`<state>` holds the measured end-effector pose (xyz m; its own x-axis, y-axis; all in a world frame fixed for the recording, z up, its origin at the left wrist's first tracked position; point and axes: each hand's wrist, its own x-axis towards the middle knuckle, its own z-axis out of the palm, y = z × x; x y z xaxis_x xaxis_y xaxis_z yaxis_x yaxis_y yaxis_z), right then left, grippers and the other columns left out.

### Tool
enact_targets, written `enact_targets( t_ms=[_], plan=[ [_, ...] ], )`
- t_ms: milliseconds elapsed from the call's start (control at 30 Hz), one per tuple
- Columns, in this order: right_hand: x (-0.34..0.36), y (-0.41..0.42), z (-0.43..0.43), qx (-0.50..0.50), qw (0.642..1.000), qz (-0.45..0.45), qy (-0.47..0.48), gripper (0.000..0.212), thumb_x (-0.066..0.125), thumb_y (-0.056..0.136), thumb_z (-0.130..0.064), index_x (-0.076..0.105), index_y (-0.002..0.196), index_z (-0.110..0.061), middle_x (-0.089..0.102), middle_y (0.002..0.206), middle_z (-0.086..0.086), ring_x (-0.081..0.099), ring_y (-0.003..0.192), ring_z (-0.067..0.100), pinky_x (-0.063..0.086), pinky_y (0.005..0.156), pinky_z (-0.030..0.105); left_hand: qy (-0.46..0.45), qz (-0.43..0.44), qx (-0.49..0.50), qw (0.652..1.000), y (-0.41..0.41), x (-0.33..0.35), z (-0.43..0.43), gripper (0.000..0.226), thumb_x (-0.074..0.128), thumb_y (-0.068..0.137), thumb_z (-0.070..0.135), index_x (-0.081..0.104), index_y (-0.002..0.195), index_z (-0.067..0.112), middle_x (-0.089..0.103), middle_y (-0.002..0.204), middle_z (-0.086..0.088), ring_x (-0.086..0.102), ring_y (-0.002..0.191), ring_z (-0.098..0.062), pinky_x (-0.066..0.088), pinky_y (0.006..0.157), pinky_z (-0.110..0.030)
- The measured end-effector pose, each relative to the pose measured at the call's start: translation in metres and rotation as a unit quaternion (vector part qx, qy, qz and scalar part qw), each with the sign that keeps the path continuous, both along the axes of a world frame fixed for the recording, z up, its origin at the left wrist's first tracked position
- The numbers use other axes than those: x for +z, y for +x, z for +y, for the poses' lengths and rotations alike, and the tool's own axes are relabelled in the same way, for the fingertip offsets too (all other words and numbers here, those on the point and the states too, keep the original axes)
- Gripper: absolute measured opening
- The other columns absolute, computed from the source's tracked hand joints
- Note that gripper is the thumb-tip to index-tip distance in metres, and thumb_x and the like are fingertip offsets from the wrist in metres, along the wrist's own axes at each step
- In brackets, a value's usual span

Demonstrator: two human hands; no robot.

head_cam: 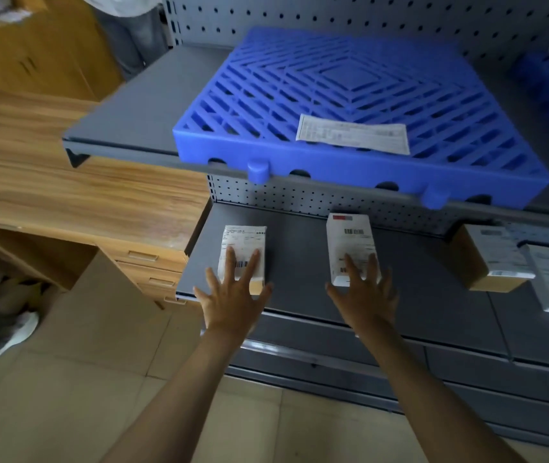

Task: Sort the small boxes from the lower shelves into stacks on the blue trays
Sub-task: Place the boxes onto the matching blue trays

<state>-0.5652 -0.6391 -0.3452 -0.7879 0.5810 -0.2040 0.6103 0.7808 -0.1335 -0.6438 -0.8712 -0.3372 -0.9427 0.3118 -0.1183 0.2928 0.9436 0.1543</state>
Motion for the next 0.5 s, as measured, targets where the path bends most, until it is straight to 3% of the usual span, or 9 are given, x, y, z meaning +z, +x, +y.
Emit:
enact_targets(
  t_ms=[133,200,300,500],
  plan=[
    [-0.019,-0.015,0.012,-0.022,0.999,0.042,-0.01,0.081,0.048,0.091,-0.072,0.009,0.158,-0.048,0.0,0.169,0.005,0.019,0.148,0.045,0.034,0.112,0.06,0.066,0.038,0.024,0.997,-0.009,-0.007,0.006,0.069,0.038,0.093,0.076,0.021,0.155,0.05,0.008,0.17,0.001,0.039,0.136,-0.036,0.045,0.099,-0.053],
    [-0.023,-0.018,0.016,-0.028,0.996,0.086,0.003,0.077,0.054,0.09,-0.067,0.021,0.156,-0.046,0.012,0.166,0.005,0.036,0.134,0.044,0.045,0.101,0.056,0.086,0.044,0.036,0.995,-0.013,-0.008,0.012,0.064,0.049,0.092,0.071,0.034,0.15,0.048,0.015,0.167,0.003,0.042,0.132,-0.036,0.047,0.097,-0.052],
    [-0.027,-0.015,0.018,-0.028,0.991,0.128,0.003,0.073,0.064,0.085,-0.059,0.036,0.152,-0.045,0.025,0.163,0.003,0.045,0.118,0.045,0.052,0.092,0.054,0.149,0.045,0.062,0.986,-0.014,-0.007,0.016,0.059,0.071,0.086,0.056,0.051,0.14,0.044,0.025,0.162,0.005,0.043,0.127,-0.038,0.053,0.091,-0.055],
    [-0.025,0.02,0.007,0.003,0.977,0.215,0.003,0.064,0.077,0.078,-0.046,0.056,0.139,-0.048,0.043,0.153,0.0,0.046,0.103,0.044,0.05,0.087,0.056,0.214,0.081,0.036,0.973,0.017,-0.008,0.008,0.065,0.082,0.079,0.043,0.053,0.137,0.041,0.035,0.156,0.005,0.046,0.12,-0.034,0.06,0.079,-0.055]
  ],
)
